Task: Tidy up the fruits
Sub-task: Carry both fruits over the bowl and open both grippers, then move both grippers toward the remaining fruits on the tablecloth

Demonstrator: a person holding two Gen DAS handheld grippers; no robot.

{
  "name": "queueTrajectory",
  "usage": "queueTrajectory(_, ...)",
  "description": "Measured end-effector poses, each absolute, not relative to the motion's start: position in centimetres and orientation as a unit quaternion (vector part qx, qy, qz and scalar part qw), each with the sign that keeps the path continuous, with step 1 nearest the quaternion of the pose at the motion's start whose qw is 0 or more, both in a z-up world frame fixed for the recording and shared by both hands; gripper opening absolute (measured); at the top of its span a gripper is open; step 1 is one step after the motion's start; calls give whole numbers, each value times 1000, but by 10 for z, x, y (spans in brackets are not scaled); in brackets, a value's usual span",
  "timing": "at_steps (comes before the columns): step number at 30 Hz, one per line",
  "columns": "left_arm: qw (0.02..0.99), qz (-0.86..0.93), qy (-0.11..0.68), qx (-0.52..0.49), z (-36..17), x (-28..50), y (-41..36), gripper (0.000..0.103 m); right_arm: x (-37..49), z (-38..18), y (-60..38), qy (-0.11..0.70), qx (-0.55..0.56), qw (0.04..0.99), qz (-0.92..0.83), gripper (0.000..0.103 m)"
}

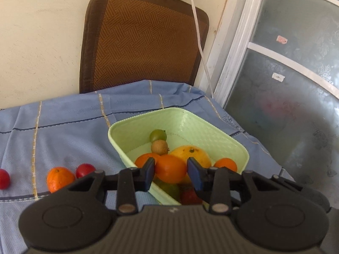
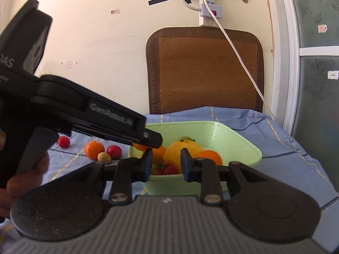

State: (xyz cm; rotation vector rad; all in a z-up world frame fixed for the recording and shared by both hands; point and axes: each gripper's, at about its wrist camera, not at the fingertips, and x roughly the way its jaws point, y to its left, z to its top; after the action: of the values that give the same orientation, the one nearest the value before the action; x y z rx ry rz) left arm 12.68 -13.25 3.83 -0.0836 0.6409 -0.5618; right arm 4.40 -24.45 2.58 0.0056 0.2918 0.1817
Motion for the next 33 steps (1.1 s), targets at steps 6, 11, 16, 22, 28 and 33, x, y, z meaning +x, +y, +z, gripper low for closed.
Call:
queueTrajectory(6,921,-261,285,-46,50,120,-120,43,39,26,-250,136,28,986,88,34)
queueTrajectory(11,945,-199,245,-91,64,108,-57,43,34,34,-254,121,53,987,93,34)
queueTrajectory(16,963,-97,239,-81,49,94,11,43,37,43,-240,128,66,981,131,34)
queueTrajectory(22,957,-28,269,-106,18,93,66,43,53,46,-193,159,25,969,187,34)
queueTrajectory(28,953,-43,282,-101,13,115,71,54,91,33,-146,215,-30,952,214,34)
queueTrajectory(33,948,-54,306,-75,4,141,51,54,117,22,-124,226,-84,947,212,47)
